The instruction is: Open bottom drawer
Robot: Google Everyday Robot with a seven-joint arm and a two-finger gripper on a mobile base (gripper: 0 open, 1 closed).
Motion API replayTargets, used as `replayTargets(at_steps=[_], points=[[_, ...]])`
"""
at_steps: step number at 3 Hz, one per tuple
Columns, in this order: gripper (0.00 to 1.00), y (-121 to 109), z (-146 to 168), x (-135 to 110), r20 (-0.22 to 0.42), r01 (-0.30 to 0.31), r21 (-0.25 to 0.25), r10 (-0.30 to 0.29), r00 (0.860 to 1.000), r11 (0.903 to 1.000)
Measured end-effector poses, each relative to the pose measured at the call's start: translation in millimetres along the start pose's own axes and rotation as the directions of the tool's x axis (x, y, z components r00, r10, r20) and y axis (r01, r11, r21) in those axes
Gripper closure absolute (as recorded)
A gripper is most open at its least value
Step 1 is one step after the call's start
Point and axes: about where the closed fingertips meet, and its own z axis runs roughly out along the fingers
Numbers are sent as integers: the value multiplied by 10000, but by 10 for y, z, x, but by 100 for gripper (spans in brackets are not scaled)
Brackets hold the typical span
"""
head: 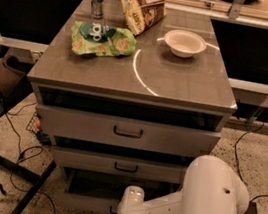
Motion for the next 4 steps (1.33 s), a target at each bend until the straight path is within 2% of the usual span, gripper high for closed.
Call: replayTargets(at_steps=[1, 2, 4], points=[[100, 3, -7, -2, 0, 0, 0, 0, 10000, 10000], [100, 244, -132, 75, 116, -204, 134, 202, 9997, 9997], [100, 272, -141, 55, 117, -203, 135, 202, 9997, 9997]])
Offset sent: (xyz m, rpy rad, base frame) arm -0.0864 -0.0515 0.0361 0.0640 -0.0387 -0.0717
